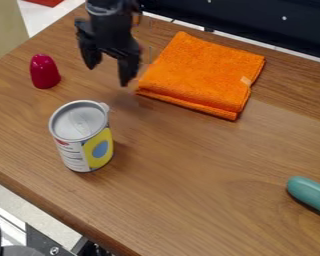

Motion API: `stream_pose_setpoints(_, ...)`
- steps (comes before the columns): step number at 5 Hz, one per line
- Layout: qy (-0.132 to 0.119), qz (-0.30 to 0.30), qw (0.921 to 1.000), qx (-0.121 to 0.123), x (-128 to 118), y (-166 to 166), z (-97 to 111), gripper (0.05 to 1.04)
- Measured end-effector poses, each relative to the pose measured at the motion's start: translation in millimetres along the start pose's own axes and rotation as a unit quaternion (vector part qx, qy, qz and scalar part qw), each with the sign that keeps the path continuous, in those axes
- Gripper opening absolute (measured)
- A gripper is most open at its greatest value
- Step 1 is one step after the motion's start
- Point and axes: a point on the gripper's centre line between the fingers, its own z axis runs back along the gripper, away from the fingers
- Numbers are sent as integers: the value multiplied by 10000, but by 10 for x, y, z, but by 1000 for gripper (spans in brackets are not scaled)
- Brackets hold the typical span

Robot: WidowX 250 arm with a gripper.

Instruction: Remove the can on the table

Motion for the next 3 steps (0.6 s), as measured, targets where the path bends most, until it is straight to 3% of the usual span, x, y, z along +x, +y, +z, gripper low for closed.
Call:
stream_pose_setpoints(1, -238, -1295, 9911, 193, 16, 161, 99, 999)
stream_pose_setpoints(2, -39, -2863, 9575, 356, -93, 346, 86, 999)
stream_pose_setpoints(3, -18, -4033, 9147, 255, -211, 504, 65, 999)
